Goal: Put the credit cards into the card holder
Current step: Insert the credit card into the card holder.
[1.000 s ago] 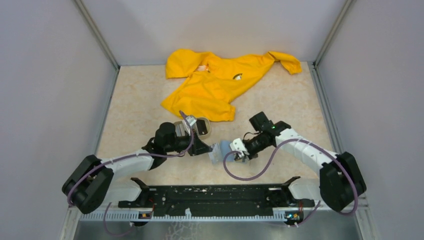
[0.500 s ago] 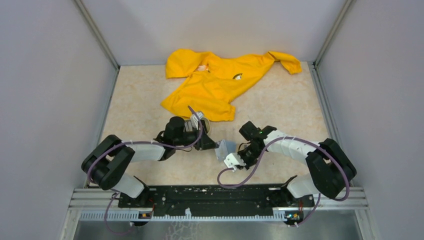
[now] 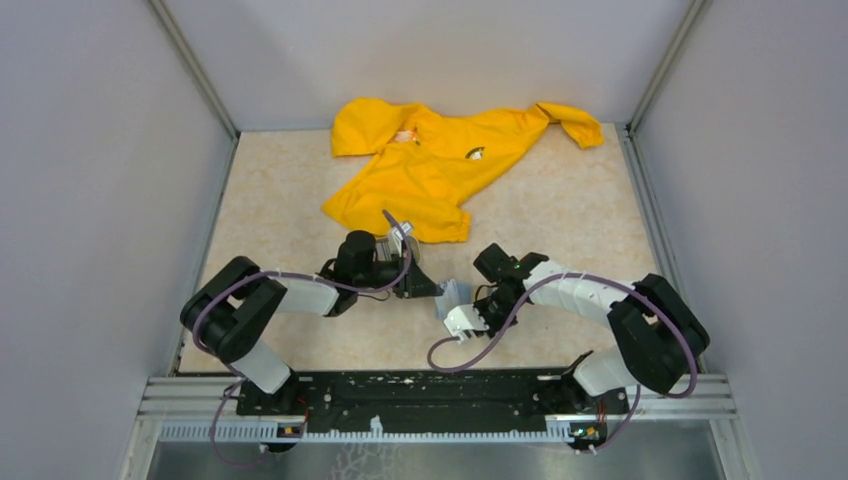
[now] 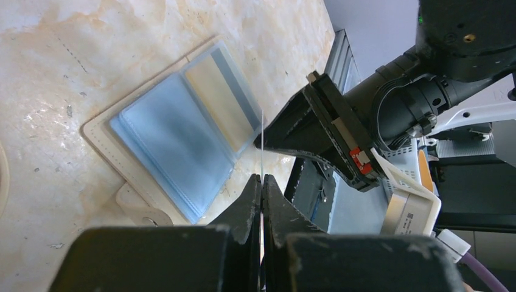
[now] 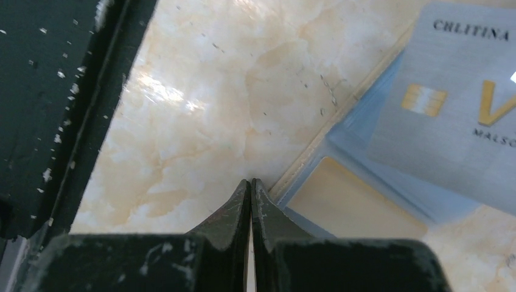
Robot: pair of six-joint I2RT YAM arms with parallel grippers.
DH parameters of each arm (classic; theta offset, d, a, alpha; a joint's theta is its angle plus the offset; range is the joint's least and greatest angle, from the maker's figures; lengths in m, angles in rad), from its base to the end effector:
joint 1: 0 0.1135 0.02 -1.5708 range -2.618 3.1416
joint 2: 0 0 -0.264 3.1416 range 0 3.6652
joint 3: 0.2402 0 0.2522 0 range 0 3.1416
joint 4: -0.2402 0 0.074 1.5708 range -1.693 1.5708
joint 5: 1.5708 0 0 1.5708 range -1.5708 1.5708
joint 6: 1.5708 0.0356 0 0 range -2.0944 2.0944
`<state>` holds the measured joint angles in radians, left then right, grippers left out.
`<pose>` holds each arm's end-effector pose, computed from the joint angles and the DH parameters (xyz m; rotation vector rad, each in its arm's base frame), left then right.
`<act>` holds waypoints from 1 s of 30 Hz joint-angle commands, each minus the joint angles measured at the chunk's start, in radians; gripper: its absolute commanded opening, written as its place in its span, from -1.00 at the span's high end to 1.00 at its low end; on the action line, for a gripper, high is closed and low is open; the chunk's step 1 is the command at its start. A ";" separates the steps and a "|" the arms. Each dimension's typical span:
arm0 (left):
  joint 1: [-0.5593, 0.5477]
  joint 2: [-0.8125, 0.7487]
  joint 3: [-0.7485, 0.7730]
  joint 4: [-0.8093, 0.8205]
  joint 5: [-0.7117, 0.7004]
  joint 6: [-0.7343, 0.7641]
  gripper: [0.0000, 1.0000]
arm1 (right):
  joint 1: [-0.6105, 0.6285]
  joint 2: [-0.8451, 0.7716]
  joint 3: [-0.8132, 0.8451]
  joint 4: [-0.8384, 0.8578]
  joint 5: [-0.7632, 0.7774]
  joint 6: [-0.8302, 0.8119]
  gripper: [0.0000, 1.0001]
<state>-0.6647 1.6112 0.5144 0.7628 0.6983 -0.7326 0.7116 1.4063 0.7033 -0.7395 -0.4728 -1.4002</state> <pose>0.2153 -0.1978 0.1535 0.4719 2.1151 -1.5448 0.1530 0.1533 0.1565 -2.4643 1.3444 0.5756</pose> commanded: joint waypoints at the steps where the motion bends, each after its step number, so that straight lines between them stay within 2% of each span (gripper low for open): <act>1: 0.004 0.030 0.032 0.058 0.039 -0.034 1.00 | -0.015 -0.026 0.028 0.053 0.128 0.082 1.00; 7: -0.006 0.060 0.042 0.069 0.021 -0.070 1.00 | -0.074 -0.060 0.043 0.058 0.110 0.118 1.00; 12: -0.021 0.084 0.050 0.078 -0.032 -0.124 1.00 | -0.162 -0.112 0.132 -0.028 -0.171 0.189 1.00; 14: -0.028 0.088 0.046 0.081 -0.085 -0.150 1.00 | -0.205 -0.129 0.139 0.001 -0.224 0.254 1.00; 21: -0.057 0.108 0.026 0.145 -0.221 -0.230 1.00 | -0.299 -0.136 0.114 0.167 -0.124 0.480 0.88; 24: -0.078 0.098 0.022 0.138 -0.288 -0.243 1.00 | -0.304 -0.126 0.103 0.215 -0.065 0.536 0.62; 26: -0.096 0.081 0.027 0.105 -0.332 -0.235 1.00 | -0.303 -0.114 0.097 0.231 -0.038 0.554 0.53; 30: -0.114 0.051 0.022 0.055 -0.413 -0.218 1.00 | -0.305 -0.098 0.092 0.243 -0.023 0.571 0.52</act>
<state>-0.7605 1.7046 0.5415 0.8360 0.3954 -0.9512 0.4141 1.2961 0.7986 -0.5560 -0.5236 -0.8921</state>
